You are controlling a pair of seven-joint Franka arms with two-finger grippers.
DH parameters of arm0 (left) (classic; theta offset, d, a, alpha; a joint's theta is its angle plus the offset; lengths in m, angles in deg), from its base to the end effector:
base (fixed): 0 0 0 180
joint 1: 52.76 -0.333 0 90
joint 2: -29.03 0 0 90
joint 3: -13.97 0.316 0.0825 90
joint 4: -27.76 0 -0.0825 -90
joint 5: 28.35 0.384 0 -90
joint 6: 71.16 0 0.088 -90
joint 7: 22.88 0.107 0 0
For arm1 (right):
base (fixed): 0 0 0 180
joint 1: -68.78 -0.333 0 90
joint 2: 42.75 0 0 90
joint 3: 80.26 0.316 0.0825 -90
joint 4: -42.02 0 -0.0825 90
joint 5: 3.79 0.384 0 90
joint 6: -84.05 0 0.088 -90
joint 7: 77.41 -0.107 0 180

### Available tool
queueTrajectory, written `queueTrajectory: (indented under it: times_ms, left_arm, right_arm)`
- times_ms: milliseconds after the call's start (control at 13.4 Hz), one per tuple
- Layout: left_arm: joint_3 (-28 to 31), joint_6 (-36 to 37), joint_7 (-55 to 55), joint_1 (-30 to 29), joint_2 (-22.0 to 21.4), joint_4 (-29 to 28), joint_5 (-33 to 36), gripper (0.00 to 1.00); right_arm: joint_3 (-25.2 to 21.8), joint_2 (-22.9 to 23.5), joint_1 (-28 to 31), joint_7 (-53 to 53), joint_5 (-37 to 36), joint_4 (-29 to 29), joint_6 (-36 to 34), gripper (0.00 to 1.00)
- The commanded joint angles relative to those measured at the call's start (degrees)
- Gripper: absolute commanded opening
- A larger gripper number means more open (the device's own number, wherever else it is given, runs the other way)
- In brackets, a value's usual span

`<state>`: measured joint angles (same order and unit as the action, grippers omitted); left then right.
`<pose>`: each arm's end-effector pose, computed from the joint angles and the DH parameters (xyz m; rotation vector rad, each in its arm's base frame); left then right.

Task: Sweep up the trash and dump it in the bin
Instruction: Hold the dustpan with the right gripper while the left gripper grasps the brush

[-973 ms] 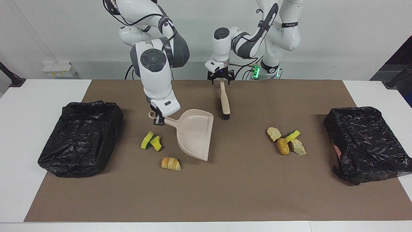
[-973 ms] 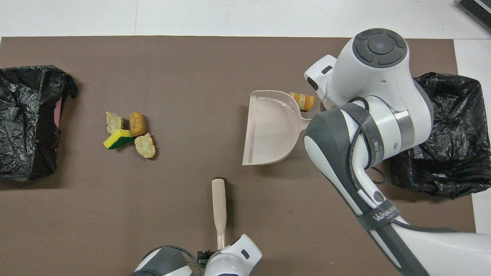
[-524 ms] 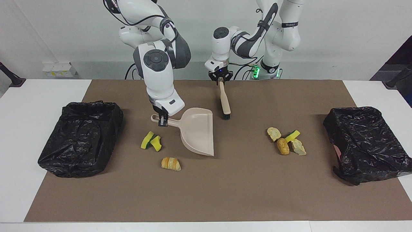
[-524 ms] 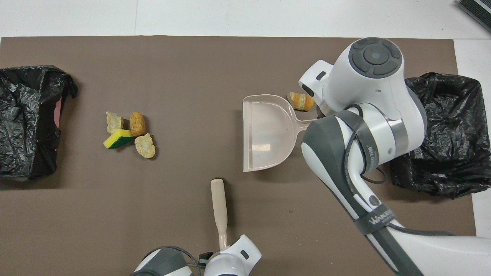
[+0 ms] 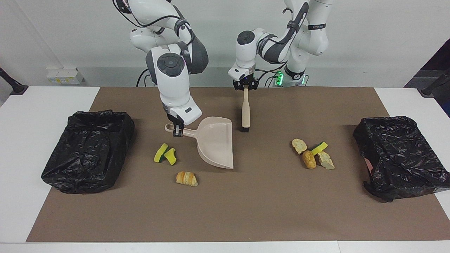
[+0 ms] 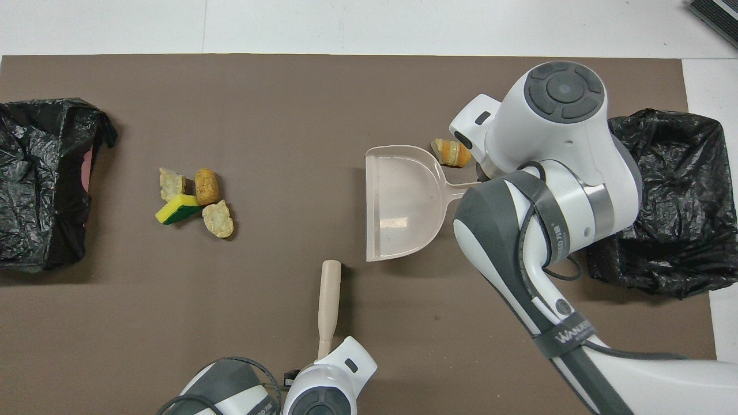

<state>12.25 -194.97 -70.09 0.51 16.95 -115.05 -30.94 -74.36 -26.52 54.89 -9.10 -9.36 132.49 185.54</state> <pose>0.2476 -0.3563 0.3544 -3.0582 0.1643 0.1518 0.6043 0.2015 0.4685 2.2155 2.1883 -0.1687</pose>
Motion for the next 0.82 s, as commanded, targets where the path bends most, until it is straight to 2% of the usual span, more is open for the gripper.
queueTrajectory:
  times_ms: [0, 524, 599, 673, 748]
  left_arm:
    - [-0.4, 0.7, 1.2, -0.6, -1.0, -1.1, -0.3, 0.0]
    - [-0.6, -3.9, 0.0, 0.2, -0.8, -5.8, -0.4, 0.0]
    - [-0.5, -4.0, -0.2, 0.2, -0.8, -5.8, -0.4, 0.13]
    - [-0.5, -4.2, 0.1, 0.2, -0.7, -5.7, -0.4, 0.56]
    - [-0.5, -4.3, 0.2, 0.2, -0.6, -5.6, -0.4, 0.94]
  right_arm:
    - [0.3, -1.9, 0.4, 1.4, 1.0, 2.2, 1.4, 0.0]
    - [0.3, -2.0, 0.4, 1.3, 1.0, 2.2, 1.4, 0.0]
    - [0.3, -1.9, 0.4, 1.2, 1.0, 2.2, 1.4, 0.0]
    - [0.3, -1.9, 0.3, 1.2, 1.0, 2.2, 1.4, 0.0]
    - [0.3, -2.0, 0.3, 1.2, 1.0, 2.2, 1.3, 0.0]
